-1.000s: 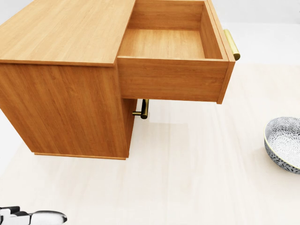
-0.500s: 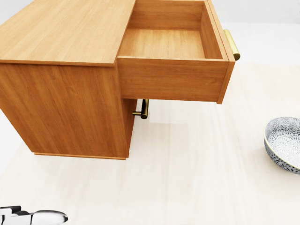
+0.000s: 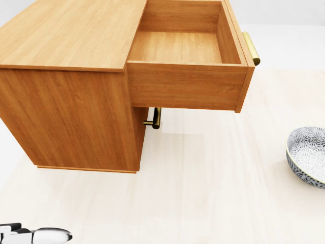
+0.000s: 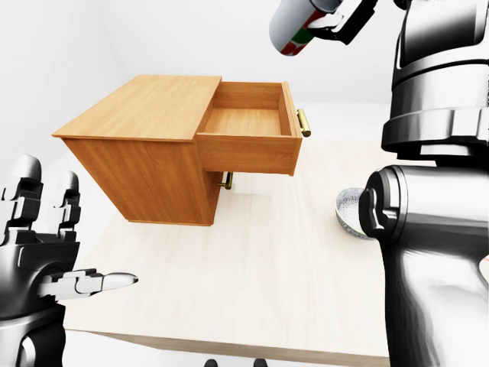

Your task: Put the ketchup in the top drawer of the cabinet.

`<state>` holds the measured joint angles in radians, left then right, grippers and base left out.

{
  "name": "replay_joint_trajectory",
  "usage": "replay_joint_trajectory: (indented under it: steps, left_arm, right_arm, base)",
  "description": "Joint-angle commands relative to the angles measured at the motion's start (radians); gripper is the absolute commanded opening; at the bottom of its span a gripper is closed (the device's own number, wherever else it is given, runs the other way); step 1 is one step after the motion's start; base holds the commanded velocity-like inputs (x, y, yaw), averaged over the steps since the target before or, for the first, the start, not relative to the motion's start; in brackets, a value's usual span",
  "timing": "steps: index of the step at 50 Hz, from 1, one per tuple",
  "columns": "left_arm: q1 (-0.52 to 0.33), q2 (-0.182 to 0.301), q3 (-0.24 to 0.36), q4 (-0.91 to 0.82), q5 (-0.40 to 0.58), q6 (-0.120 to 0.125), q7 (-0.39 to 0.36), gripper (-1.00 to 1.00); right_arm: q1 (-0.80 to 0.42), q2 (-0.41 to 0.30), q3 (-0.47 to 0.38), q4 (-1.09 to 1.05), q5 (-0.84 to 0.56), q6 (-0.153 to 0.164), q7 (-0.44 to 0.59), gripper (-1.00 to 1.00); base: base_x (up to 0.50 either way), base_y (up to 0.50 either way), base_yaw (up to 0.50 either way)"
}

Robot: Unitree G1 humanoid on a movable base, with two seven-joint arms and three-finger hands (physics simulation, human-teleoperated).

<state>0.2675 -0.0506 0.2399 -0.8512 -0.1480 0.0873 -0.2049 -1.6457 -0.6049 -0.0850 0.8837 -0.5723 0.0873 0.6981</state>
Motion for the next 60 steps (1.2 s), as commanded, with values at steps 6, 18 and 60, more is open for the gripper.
replay_joint_trajectory:
  steps: [6,18,60]
  left_arm:
    - [-0.004,0.001,0.005,-0.003,-0.003,0.000,0.000,1.00]
    - [0.002,-0.002,0.000,-0.003,0.001,0.000,-0.001,1.00]
    - [0.001,-0.003,0.006,-0.011,-0.002,0.000,-0.003,1.00]
  right_arm:
    - [0.002,0.013,-0.006,0.059,0.037,0.000,0.000,-1.00]
    - [0.066,0.022,-0.011,0.045,0.072,0.000,0.000,-1.00]
    - [0.140,0.033,-0.012,0.093,0.127,0.000,0.000,-1.00]
  base:
    - [0.00,0.00,0.00]
    - [0.00,0.00,0.00]
    - [0.00,0.00,0.00]
